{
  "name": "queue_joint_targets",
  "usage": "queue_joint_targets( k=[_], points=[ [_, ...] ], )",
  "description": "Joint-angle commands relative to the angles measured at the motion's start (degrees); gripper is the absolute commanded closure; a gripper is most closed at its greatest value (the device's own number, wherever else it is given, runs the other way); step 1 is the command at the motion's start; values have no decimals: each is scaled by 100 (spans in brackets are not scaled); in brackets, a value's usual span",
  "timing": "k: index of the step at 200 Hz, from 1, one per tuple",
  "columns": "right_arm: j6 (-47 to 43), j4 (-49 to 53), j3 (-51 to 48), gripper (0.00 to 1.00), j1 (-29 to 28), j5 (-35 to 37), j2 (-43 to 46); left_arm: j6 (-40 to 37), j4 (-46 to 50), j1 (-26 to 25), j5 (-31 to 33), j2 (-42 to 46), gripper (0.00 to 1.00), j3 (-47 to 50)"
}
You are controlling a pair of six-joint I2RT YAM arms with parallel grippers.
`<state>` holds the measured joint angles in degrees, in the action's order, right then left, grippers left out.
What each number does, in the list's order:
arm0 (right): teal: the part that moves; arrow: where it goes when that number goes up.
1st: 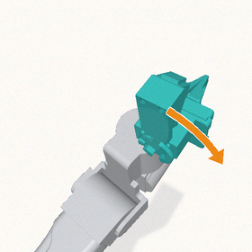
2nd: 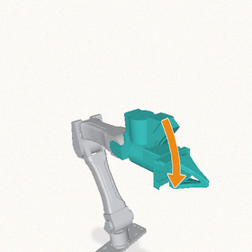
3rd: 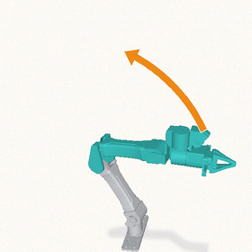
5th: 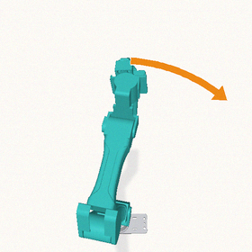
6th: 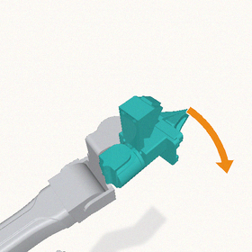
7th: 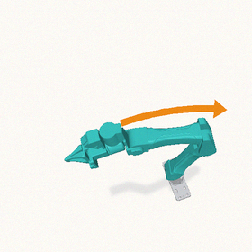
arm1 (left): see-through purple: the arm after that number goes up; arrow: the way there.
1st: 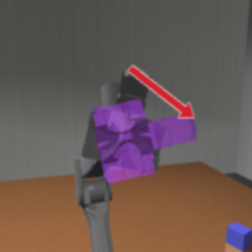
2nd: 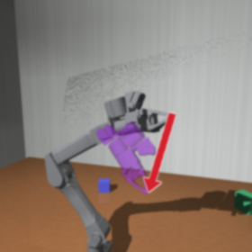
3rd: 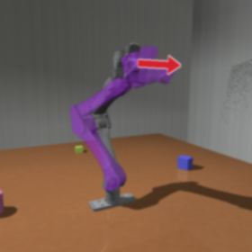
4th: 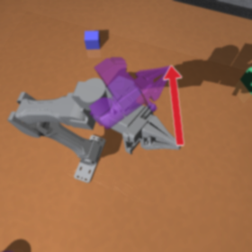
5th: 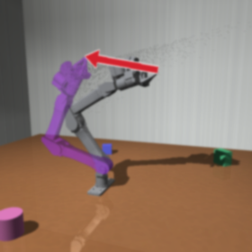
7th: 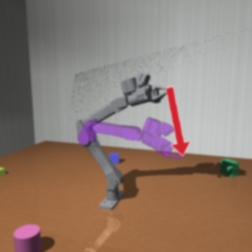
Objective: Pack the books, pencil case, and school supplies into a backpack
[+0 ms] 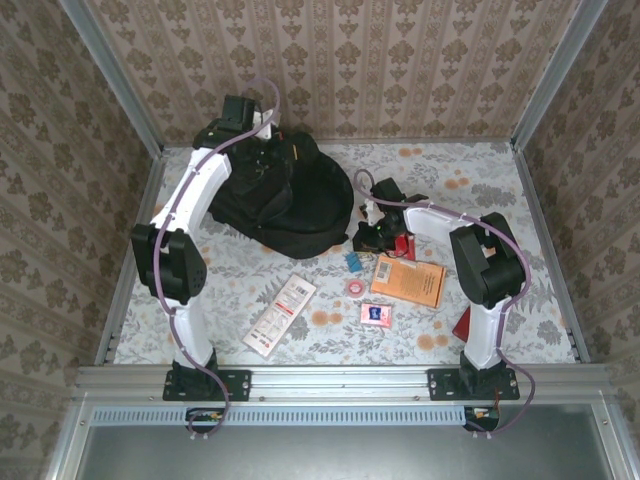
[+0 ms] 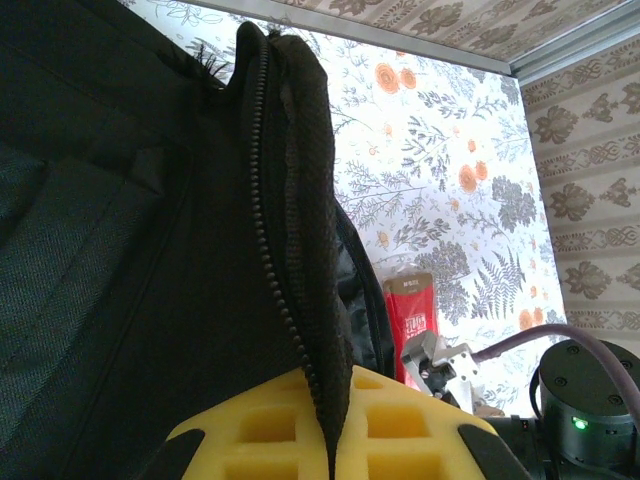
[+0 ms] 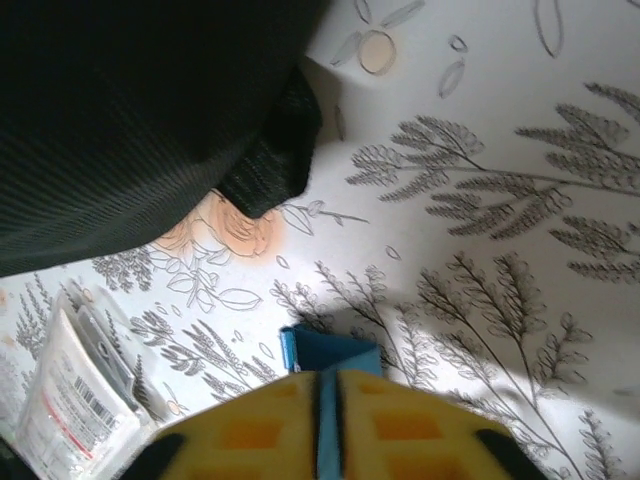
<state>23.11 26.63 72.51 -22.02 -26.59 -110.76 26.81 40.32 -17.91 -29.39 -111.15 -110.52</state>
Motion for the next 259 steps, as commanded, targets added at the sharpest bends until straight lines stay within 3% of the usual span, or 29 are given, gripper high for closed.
queue_joint_targets(
  k=[1, 88, 114, 137, 160, 232, 259],
  points=[
    [179, -240, -160, 97, -17, -202, 117, -7, -46, 42, -112, 184, 100, -135],
    [554, -227, -237, 100, 5, -108, 1510, 108, 5, 258, -15, 420, 100, -401],
    [1045, -318, 139, 100, 5, -166, 1924, 225, -59, 262, -108, 515, 100, -394],
    [1754, -564, 471, 100, -12, 358, 1979, 384, -154, 262, -230, 559, 100, -366],
    [2384, -654, 1126, 100, -91, 577, 1382, 584, -250, 253, -389, 555, 100, -367],
    [2329, 1140, 5277, 100, -320, 927, -1847, 1090, -304, 88, -595, 878, 100, -37],
    [2849, 922, 5677, 100, -431, 963, -2363, 1657, -633, 17, -617, 1095, 100, 206]
  ],
)
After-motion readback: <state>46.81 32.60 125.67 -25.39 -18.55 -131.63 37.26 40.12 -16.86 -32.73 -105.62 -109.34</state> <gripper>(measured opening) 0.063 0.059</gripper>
